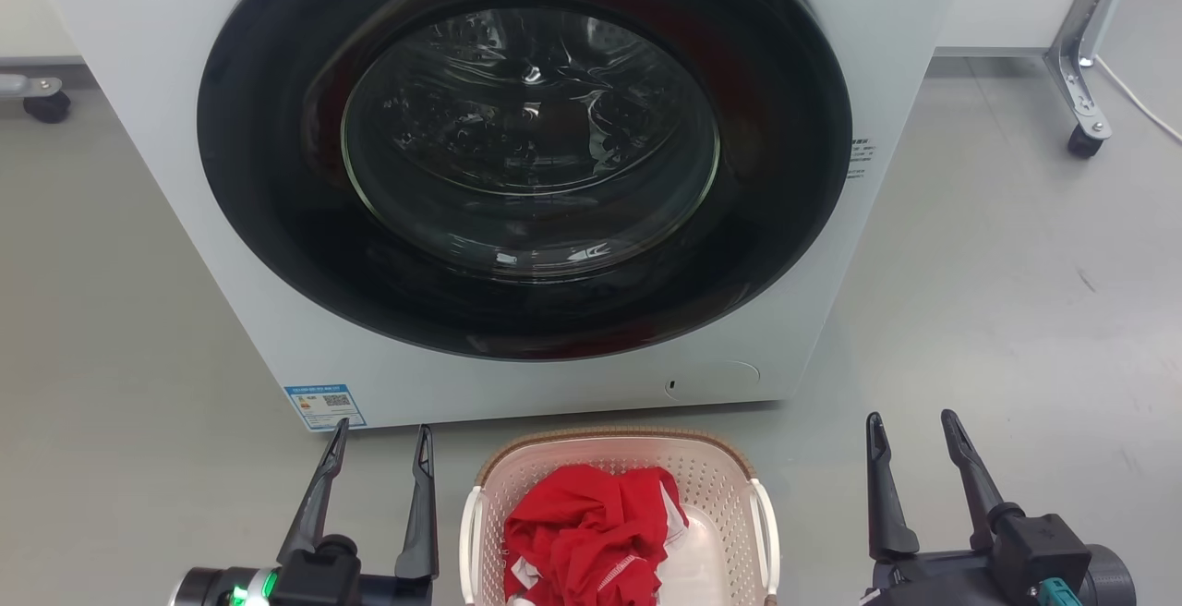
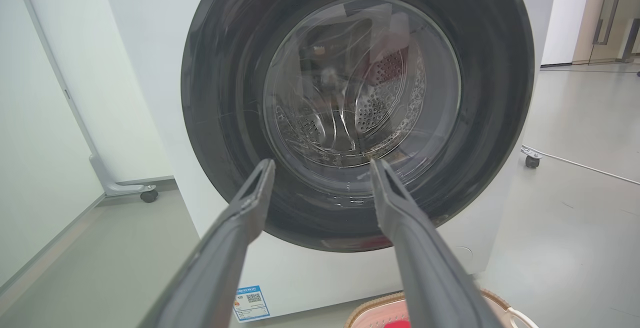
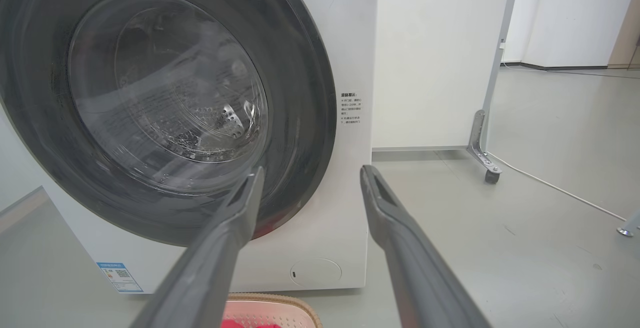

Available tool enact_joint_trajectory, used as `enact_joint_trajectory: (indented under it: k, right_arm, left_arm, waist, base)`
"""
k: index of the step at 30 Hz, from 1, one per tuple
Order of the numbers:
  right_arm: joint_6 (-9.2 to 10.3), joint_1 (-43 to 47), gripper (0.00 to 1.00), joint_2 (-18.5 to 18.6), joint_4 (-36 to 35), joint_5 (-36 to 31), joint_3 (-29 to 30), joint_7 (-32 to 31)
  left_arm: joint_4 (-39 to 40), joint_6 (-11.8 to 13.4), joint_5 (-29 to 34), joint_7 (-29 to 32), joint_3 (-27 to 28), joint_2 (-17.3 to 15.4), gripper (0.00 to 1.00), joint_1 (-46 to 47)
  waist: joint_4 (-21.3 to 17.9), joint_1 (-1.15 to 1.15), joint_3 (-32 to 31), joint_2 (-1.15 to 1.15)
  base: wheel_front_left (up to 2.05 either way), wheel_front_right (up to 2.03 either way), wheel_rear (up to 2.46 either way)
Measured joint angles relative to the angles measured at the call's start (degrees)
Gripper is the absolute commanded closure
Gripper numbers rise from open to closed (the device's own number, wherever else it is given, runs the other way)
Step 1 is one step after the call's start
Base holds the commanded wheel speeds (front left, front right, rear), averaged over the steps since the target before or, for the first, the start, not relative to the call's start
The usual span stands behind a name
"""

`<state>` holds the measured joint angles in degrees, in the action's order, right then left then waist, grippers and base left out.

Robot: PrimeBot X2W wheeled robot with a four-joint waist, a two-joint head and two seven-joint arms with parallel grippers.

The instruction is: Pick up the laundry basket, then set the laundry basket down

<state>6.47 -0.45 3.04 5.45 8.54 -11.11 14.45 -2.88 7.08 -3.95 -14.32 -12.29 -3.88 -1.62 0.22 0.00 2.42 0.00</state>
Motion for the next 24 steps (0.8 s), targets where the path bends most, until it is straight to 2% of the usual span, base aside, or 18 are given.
enact_joint_trajectory:
  k: [24]
  right_arm:
    - [-0.71, 1.4, 0.00, -0.1, -1.0, 0.0, 1.0, 0.0]
  left_arm:
    - [-0.2, 0.0, -0.2, 0.0, -0.7, 0.3, 0.00, -1.0]
  waist:
    - [0.2, 0.00, 0.6, 0.00]
  base:
    - [0.00, 0.00, 0.00]
